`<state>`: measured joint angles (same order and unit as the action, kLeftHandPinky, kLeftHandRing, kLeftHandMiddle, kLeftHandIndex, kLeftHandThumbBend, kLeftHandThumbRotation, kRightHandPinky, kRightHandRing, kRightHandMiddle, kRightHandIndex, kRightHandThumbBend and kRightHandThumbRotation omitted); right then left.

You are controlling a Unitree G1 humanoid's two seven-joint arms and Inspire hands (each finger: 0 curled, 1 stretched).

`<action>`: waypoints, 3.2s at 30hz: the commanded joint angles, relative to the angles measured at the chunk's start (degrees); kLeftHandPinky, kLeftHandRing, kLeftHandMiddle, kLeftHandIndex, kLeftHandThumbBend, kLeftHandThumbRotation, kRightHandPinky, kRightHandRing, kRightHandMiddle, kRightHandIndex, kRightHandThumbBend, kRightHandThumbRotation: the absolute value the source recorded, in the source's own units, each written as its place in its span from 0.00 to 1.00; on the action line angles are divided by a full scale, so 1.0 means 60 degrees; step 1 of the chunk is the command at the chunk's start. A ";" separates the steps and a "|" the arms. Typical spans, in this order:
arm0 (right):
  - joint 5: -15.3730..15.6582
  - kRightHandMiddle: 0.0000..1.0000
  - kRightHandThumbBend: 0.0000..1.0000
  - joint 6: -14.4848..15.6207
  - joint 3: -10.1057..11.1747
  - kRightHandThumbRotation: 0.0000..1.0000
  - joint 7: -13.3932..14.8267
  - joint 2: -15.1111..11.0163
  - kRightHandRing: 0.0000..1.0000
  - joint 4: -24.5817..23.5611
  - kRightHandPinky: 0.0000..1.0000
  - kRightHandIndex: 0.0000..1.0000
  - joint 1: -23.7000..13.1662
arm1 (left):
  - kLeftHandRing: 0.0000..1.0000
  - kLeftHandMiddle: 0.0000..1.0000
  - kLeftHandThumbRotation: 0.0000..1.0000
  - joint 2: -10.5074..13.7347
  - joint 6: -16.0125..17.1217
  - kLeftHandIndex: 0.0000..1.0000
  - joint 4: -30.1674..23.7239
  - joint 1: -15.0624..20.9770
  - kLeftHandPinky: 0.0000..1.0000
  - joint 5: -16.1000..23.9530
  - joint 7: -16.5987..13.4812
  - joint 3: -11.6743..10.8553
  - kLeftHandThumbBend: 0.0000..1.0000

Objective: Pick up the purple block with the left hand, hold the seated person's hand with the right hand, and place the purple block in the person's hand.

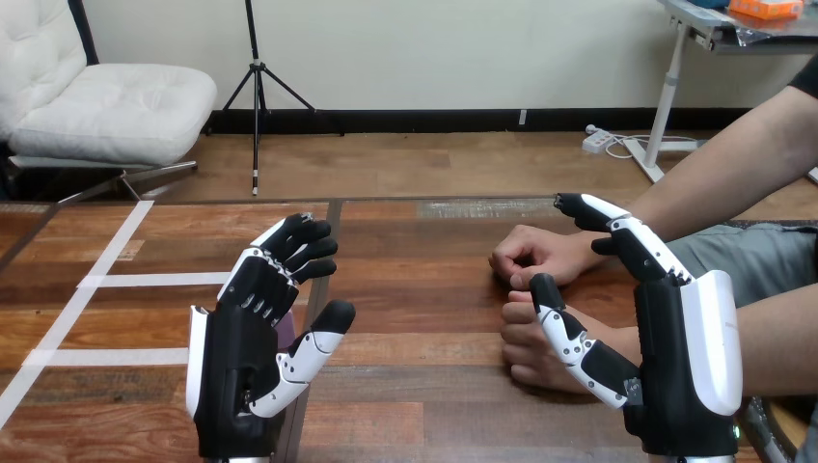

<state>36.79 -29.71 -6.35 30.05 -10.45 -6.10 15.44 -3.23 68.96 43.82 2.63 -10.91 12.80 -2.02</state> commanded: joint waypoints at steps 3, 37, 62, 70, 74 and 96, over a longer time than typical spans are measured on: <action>-0.0073 0.76 0.36 -0.0029 0.0210 0.16 0.0025 0.0038 0.74 -0.0072 0.66 0.75 -0.0555 | 0.73 0.75 0.42 -0.0262 0.0040 0.75 -0.0363 0.0434 0.67 0.0043 -0.0013 0.0073 0.77; -0.0085 0.77 0.36 0.0084 0.0238 0.15 -0.0090 0.0092 0.73 -0.0162 0.64 0.75 -0.0578 | 0.73 0.75 0.42 -0.0226 0.0021 0.75 -0.0375 0.0511 0.67 -0.0066 0.0078 0.0115 0.77; -0.0029 0.77 0.36 -0.0061 0.0239 0.15 0.0024 0.0051 0.74 -0.0057 0.64 0.75 -0.0587 | 0.73 0.76 0.42 -0.0189 0.0134 0.75 -0.0400 0.0506 0.68 -0.0108 0.0109 0.0115 0.77; -0.0085 0.76 0.36 -0.0034 0.0227 0.15 -0.0020 0.0073 0.74 -0.0073 0.65 0.75 -0.0543 | 0.74 0.76 0.41 0.0003 0.0310 0.76 -0.0419 0.0569 0.69 0.0242 -0.0050 -0.0054 0.76; -0.0154 0.77 0.36 0.0026 0.0213 0.15 -0.0100 0.0101 0.74 -0.0128 0.65 0.75 -0.0497 | 0.75 0.77 0.41 0.0300 0.0257 0.77 -0.0626 0.0548 0.69 0.0407 -0.0031 -0.0100 0.76; -0.0062 0.77 0.36 0.0015 0.0192 0.15 -0.0042 0.0097 0.74 -0.0053 0.65 0.75 -0.0487 | 0.81 0.83 0.38 0.2202 0.0376 0.82 -0.1169 0.1078 0.76 0.1112 0.0304 -0.0724 0.76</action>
<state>36.65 -29.35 -6.03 29.32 -10.41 -6.10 15.35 6.39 70.07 39.63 4.65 -6.58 15.32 -4.29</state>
